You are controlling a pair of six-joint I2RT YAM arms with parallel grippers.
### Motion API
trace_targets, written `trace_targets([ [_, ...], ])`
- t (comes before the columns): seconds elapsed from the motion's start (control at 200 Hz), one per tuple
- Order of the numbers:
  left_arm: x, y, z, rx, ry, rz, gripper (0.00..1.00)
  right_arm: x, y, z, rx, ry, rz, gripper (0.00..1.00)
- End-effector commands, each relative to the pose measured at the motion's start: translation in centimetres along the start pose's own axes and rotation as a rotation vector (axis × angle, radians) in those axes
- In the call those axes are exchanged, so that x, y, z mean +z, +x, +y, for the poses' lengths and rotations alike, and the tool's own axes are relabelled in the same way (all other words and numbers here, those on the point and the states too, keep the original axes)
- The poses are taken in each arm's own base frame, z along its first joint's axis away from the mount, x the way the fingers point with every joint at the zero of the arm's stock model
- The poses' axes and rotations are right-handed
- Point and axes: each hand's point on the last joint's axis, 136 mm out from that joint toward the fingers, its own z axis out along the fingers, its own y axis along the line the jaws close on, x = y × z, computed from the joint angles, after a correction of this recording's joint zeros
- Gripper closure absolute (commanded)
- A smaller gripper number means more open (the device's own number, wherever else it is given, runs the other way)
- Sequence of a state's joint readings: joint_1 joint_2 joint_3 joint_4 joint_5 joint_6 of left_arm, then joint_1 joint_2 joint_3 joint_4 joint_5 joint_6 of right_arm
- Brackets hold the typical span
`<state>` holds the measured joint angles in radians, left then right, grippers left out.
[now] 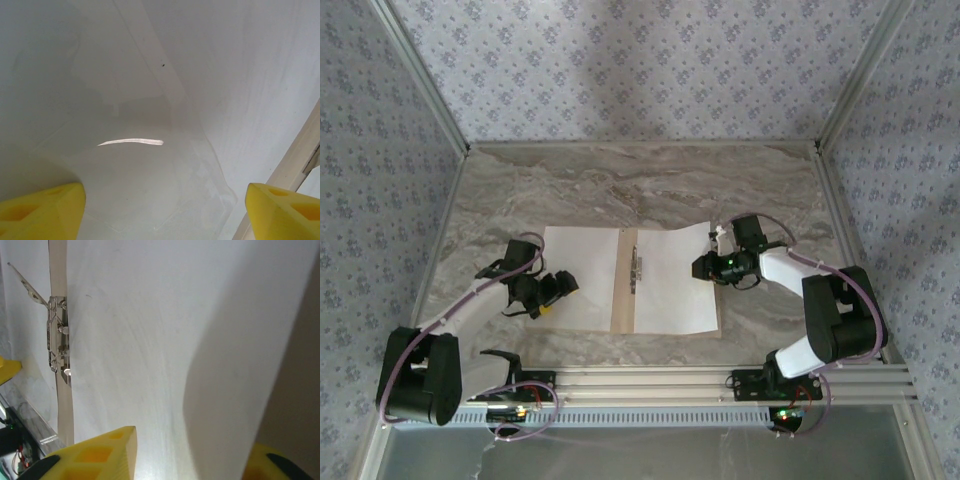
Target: Put the files into the folder
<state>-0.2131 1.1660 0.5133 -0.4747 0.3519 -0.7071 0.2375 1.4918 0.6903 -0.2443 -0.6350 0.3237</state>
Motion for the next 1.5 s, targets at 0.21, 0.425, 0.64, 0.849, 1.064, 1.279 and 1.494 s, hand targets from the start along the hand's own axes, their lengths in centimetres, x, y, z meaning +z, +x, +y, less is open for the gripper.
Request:
trace_targets([
  [0.21, -0.3, 0.4, 0.0, 0.002, 0.013, 0.009, 0.17, -1.7, 0.4, -0.6, 0.014, 0.098, 0.022, 0.42],
  [0.425, -0.3, 0.4, 0.0, 0.001, 0.012, 0.007, 0.17, -3.2, 1.0, -0.8, 0.035, 0.161, 0.043, 0.35],
  [0.64, -0.4, 0.3, -0.1, 0.001, 0.015, 0.007, 0.17, -5.0, 1.2, -2.0, 0.068, 0.259, 0.040, 0.30],
  [0.849, -0.5, 0.2, -0.3, 0.002, 0.016, 0.005, 0.17, -5.0, 0.7, -1.5, 0.070, 0.227, 0.018, 0.26],
  [1.064, -1.0, 0.0, -0.7, 0.011, 0.023, -0.010, 0.16, -4.1, 0.0, -0.2, 0.075, 0.128, -0.010, 0.26],
  [1.279, -1.9, -0.1, -1.6, 0.018, 0.044, -0.028, 0.16, -4.0, -0.2, 0.2, 0.084, 0.102, -0.029, 0.27],
  [1.494, -0.8, 0.9, -1.4, 0.003, 0.032, -0.019, 0.16, -4.7, -0.7, 0.9, 0.081, 0.087, -0.059, 0.27],
])
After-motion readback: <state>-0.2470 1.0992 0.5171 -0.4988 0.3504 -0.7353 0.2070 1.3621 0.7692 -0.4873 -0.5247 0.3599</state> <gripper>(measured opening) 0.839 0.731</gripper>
